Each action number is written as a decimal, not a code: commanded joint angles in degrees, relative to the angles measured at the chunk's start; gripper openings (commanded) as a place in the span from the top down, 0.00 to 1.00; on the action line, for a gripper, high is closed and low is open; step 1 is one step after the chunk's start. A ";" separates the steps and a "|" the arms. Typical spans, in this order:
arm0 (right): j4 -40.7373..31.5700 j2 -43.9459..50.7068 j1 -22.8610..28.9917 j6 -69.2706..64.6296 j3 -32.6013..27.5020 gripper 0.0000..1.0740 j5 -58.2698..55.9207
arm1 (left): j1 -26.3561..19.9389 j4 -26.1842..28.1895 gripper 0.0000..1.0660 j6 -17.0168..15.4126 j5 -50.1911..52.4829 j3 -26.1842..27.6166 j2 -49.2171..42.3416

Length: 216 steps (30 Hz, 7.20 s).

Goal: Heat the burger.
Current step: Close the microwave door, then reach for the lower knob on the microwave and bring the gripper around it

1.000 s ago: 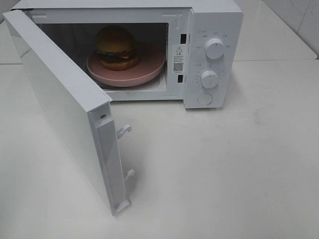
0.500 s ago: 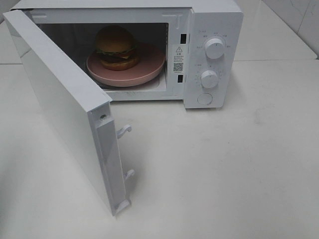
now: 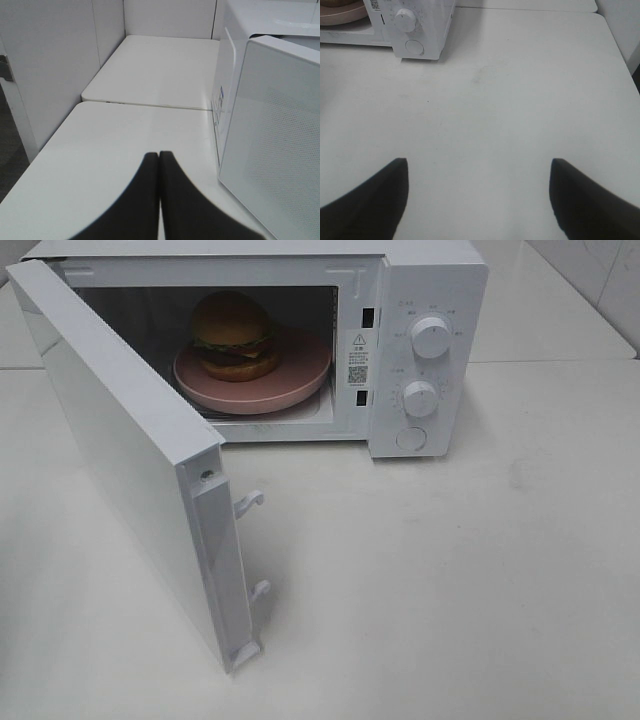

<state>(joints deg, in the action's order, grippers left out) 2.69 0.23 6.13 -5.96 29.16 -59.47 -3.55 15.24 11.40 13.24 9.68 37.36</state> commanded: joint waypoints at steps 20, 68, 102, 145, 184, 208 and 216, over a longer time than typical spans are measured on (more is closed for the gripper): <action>-0.11 1.49 -0.23 0.23 -0.11 0.30 0.06 | 0.34 -34.38 1.00 -27.16 27.22 -1.03 24.81; -0.11 1.49 -0.23 0.23 -0.11 0.30 0.06 | 39.02 2.86 1.00 -6.70 37.41 21.77 60.22; -0.11 1.49 -0.23 0.23 -0.11 0.30 0.06 | 43.03 15.01 1.00 0.46 30.37 46.01 73.97; -0.11 1.49 -0.23 0.11 -0.11 0.30 0.06 | 42.97 16.44 1.00 6.53 15.53 48.99 73.28; -0.11 1.49 -0.23 0.11 -0.11 0.30 0.06 | 37.82 3.50 0.05 0.74 -64.97 47.50 52.60; -0.11 1.49 -0.23 0.11 -0.11 0.30 0.06 | 4.70 0.17 0.05 -1.66 -75.69 38.67 26.18; -0.11 1.49 -0.23 0.11 -0.11 0.30 0.06 | 4.58 -0.46 0.05 -1.66 -75.86 30.60 13.98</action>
<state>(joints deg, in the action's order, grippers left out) 2.69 0.23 6.13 -5.96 29.16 -59.47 1.09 14.90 10.20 -62.28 42.63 55.12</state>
